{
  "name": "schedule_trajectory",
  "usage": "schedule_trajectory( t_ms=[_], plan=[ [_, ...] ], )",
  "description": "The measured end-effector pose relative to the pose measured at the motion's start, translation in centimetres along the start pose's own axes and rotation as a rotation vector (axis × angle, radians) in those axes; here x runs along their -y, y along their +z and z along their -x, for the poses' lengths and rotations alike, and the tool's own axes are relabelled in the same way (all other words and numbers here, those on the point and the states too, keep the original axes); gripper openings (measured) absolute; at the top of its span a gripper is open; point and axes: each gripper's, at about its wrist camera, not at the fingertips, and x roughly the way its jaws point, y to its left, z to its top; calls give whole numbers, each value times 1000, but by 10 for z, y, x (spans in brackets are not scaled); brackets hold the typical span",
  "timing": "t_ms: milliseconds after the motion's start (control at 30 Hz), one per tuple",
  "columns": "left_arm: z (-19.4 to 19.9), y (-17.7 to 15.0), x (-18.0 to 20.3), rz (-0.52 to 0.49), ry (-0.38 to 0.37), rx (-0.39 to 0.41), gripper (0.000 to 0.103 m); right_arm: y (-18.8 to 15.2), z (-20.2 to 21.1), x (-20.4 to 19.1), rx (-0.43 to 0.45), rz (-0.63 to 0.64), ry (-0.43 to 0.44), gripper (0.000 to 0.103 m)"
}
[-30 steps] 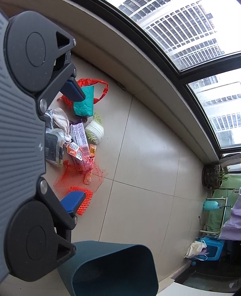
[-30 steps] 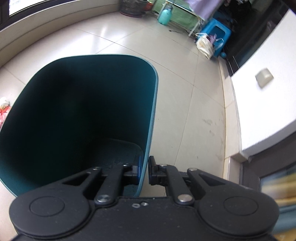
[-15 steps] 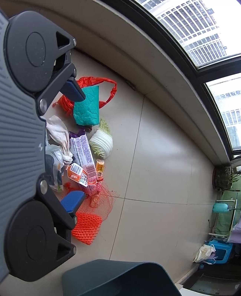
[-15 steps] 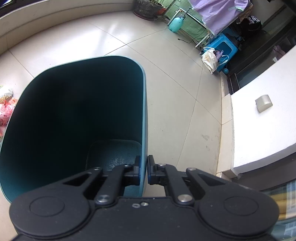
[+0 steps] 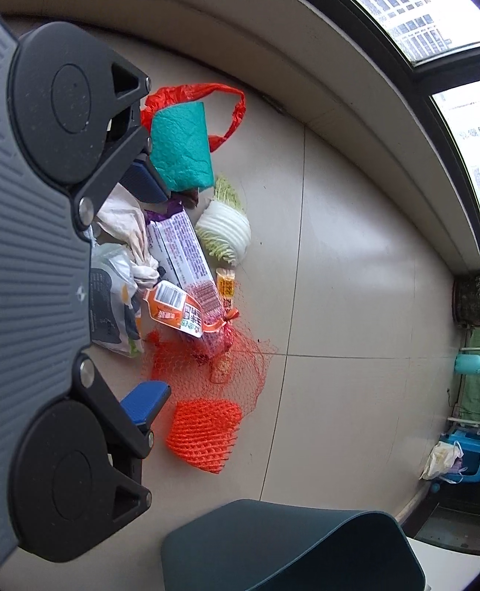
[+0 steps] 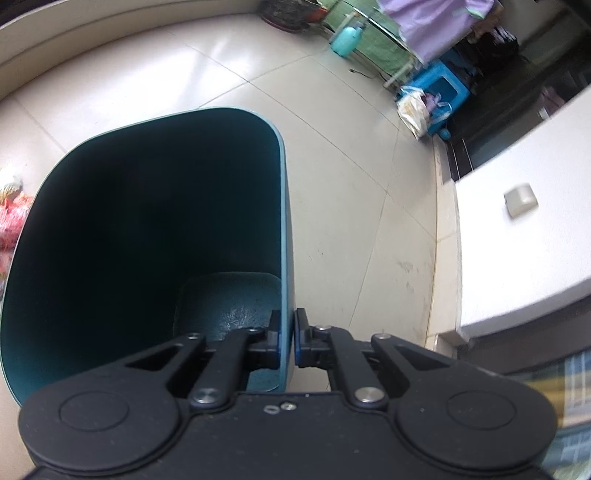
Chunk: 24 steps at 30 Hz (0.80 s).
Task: Collect trash
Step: 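Lower the left tool onto the red mesh bag and close on it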
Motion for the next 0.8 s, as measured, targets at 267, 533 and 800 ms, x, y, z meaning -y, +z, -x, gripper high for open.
schedule_trajectory(
  t_ms=[267, 533, 800],
  plan=[
    [-29, 21, 30, -82, -85, 11, 103, 2, -12, 26, -41, -177, 10, 5],
    [-68, 34, 68, -226, -180, 0, 103, -7, -20, 39, -76, -239, -1, 6],
    [-100, 38, 96, -303, -274, -9, 103, -13, -36, 57, -125, -328, -29, 4]
  ],
)
